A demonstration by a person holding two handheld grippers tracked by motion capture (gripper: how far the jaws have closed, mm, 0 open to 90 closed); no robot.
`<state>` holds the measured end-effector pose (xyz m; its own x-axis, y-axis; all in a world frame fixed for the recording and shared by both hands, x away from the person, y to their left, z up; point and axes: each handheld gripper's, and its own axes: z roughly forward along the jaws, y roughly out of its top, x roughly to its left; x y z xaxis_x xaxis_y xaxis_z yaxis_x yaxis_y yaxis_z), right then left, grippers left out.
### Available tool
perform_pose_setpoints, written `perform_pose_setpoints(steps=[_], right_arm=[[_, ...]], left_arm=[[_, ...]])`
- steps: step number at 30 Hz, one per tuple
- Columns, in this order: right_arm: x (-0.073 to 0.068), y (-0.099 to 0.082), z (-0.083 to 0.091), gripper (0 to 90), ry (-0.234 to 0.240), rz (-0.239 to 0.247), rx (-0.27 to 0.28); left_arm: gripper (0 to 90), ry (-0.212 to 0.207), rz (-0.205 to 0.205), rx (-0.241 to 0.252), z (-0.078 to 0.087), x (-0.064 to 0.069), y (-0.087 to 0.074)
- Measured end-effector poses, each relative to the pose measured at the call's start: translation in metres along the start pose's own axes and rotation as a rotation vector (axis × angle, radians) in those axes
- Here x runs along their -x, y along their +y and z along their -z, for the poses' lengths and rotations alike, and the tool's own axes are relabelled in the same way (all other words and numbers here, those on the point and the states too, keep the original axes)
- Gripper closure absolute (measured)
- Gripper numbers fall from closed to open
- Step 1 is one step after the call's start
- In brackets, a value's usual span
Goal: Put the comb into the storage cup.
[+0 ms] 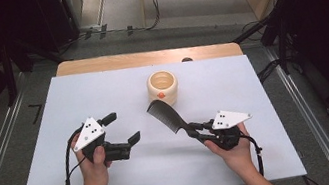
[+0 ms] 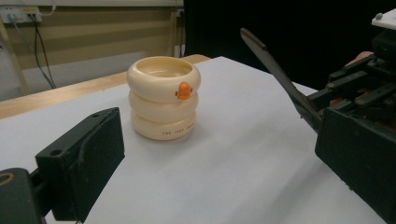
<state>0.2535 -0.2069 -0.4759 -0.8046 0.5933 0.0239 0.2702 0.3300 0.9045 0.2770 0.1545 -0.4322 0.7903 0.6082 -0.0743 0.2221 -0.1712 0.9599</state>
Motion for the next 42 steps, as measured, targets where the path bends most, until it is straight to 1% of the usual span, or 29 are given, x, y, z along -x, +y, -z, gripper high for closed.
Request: perform_pose_setpoints(steps=[5,14,17,21,24,26,27,28,29,30,31,32,33,34,35,39,41,42], right_arm=[[-0.003,-0.001,-0.002,70.4,0.01,0.002,0.0],[-0.007,0.001,-0.003,70.4,0.008,0.021,0.011],[-0.008,0.001,-0.003,70.4,0.009,0.024,0.016],[-0.01,0.002,-0.003,70.4,0.008,0.034,0.023],[-0.011,0.002,-0.002,70.4,0.006,0.036,0.026],[-0.011,0.003,-0.002,70.4,0.004,0.037,0.032],[-0.011,0.003,-0.002,70.4,0.005,0.04,0.036],[-0.011,0.003,-0.002,70.4,0.005,0.04,0.036],[-0.012,0.003,-0.001,70.4,0.004,0.043,0.039],[-0.012,0.003,-0.001,70.4,0.004,0.043,0.039],[-0.013,0.003,-0.001,70.4,0.005,0.046,0.041],[-0.013,0.003,-0.002,70.4,0.005,0.05,0.042],[-0.014,0.003,-0.002,70.4,0.006,0.053,0.044],[-0.014,0.003,-0.002,70.4,0.007,0.054,0.047],[-0.014,0.003,-0.002,70.4,0.007,0.054,0.047],[-0.017,0.004,-0.002,70.4,0.01,0.063,0.054],[-0.017,0.004,-0.002,70.4,0.009,0.076,0.057],[-0.018,0.004,-0.003,70.4,0.009,0.076,0.058]], left_arm=[[1.2,-0.021,0.002,0.003,-0.008,0.005,0.004],[1.2,-0.064,0.002,0.002,-0.023,0.014,0.01],[1.2,-0.089,0.014,0.002,-0.028,0.016,0.012],[1.2,-0.098,0.019,-0.006,-0.035,0.021,0.014],[1.2,-0.106,0.034,-0.008,-0.04,0.023,0.014],[4.8,-0.106,0.051,-0.013,-0.043,0.025,0.015],[5.7,-0.113,0.063,-0.013,-0.045,0.027,0.016],[5.9,-0.113,0.063,-0.013,-0.045,0.027,0.016],[8.8,-0.109,0.066,-0.016,-0.047,0.027,0.016],[8.8,-0.104,0.076,-0.015,-0.048,0.028,0.017],[13.8,-0.099,0.085,-0.015,-0.049,0.029,0.017],[14.4,-0.105,0.091,-0.016,-0.05,0.03,0.017],[17.0,-0.104,0.11,-0.02,-0.053,0.032,0.018],[19.7,-0.104,0.11,-0.02,-0.053,0.032,0.018],[19.7,-0.104,0.115,-0.021,-0.054,0.032,0.018],[28.0,-0.099,0.132,-0.024,-0.058,0.036,0.018],[31.4,-0.09,0.145,-0.03,-0.059,0.037,0.018],[35.2,-0.089,0.149,-0.031,-0.06,0.037,0.018]])
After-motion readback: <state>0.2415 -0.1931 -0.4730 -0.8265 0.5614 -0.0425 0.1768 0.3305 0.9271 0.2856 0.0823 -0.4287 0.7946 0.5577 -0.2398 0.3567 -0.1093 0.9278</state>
